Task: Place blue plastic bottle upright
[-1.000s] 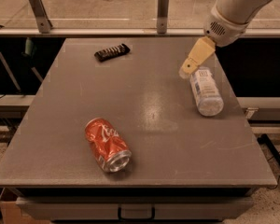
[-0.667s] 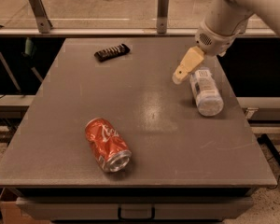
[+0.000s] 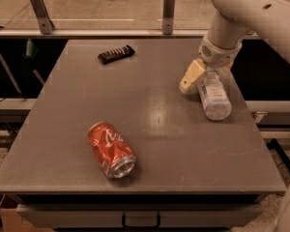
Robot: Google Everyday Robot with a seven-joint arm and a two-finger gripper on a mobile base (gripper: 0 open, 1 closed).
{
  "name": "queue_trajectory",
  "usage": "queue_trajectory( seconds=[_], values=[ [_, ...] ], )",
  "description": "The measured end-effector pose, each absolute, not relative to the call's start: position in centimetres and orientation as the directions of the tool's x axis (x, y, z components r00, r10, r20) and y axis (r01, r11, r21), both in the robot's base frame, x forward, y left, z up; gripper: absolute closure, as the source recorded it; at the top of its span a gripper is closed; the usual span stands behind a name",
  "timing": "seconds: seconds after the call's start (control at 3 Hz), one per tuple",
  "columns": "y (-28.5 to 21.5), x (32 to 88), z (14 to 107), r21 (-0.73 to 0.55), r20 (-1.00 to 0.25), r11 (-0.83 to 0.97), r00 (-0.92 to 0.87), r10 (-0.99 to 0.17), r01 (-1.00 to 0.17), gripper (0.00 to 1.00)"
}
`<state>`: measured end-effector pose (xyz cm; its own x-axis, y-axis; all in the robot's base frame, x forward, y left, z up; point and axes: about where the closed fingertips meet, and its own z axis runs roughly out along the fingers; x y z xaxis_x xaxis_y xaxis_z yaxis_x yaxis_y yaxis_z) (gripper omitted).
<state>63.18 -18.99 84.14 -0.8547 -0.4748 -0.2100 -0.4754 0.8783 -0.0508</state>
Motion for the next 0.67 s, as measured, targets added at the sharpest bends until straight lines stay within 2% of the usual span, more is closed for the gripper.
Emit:
queue_trajectory(
  seconds=[0.33,0.67],
  values=[
    [-19.08,63.88,83.55,-0.032,-0.210,0.900,-0.877,-0.432,-0.435,0.48],
    [-18.56,64.56,84.25,-0.011,-0.236,0.897,-0.871,-0.431,-0.441,0.71]
  ],
)
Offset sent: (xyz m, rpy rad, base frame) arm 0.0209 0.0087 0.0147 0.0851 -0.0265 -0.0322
